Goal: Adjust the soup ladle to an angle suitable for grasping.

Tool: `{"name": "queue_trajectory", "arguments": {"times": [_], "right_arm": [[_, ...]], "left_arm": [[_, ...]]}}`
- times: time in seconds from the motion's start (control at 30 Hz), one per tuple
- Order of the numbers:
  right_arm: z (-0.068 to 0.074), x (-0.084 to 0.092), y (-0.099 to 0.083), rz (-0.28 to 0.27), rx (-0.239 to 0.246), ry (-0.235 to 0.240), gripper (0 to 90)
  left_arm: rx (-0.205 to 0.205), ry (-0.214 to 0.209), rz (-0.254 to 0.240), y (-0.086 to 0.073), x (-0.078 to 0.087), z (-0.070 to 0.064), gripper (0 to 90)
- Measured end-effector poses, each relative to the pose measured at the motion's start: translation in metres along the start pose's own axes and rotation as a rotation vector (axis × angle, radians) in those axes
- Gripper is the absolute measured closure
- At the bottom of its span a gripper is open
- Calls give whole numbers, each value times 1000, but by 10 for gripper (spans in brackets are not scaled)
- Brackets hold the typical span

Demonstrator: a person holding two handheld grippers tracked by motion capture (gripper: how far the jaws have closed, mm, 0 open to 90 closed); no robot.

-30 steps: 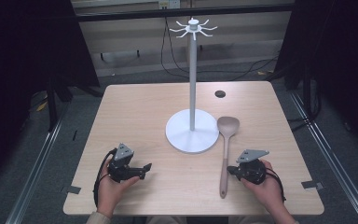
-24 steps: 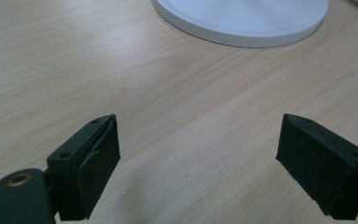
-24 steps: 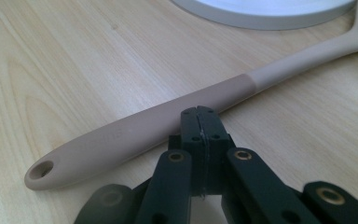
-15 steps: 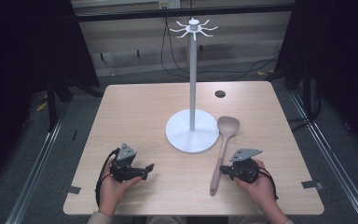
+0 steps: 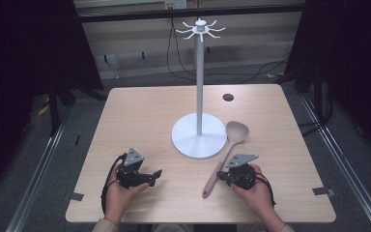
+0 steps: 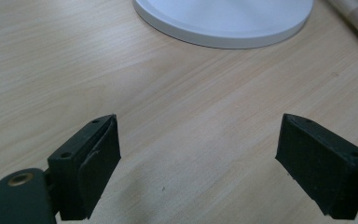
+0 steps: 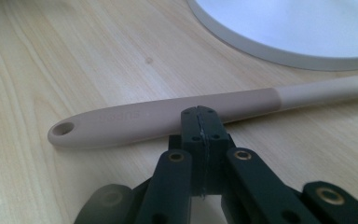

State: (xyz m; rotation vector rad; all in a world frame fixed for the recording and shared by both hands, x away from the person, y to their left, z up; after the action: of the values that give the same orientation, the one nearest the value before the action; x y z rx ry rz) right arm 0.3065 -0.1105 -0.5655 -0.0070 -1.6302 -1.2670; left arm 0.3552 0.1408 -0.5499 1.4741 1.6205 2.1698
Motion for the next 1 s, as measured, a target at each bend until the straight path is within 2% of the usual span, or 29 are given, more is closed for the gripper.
{"name": "queue_trajectory", "arguments": {"times": [0.2,0.23,0.33,0.4,0.53,0.67,0.77,0.87,0.97,1.0], "right_arm": [[6,-4,2,-5,-2,7,900],[6,-5,3,-8,12,4,900],[7,-5,4,-7,14,1,900],[7,-5,3,-13,-6,6,900],[6,-5,3,-24,-17,13,900],[-2,0,5,-44,-26,-12,900],[-9,5,5,-53,-39,-28,895],[-16,12,3,-64,-59,-44,866],[-24,21,0,-70,-73,-74,848],[-27,24,-1,-75,-77,-82,838]], "left_arm": [[-9,-11,5,0,-1,-3,134],[0,-11,1,1,-2,-4,134],[-6,-14,2,2,-2,-5,135],[-10,-26,9,2,-4,-9,135],[-20,-50,17,3,-6,-18,135],[-12,-75,10,5,-6,-24,135],[-7,-96,13,6,-9,-33,134],[-28,-119,24,9,-14,-45,134],[-39,-162,26,14,-19,-63,138],[-60,-164,39,15,-21,-68,145]]}}
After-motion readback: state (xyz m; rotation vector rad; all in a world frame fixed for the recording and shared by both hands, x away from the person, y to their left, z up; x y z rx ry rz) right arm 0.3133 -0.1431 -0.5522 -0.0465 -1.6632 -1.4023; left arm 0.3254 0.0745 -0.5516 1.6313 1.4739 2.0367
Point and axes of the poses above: each handheld gripper's, and its own axes: x roughly backward along the jaws, y roughly out of its top, z roughly to its left, the point moved 10 cm from there along -x, roughly forward along the jaws, and after that the axes turned 2 degrees about -x, right-handed, at the moved point
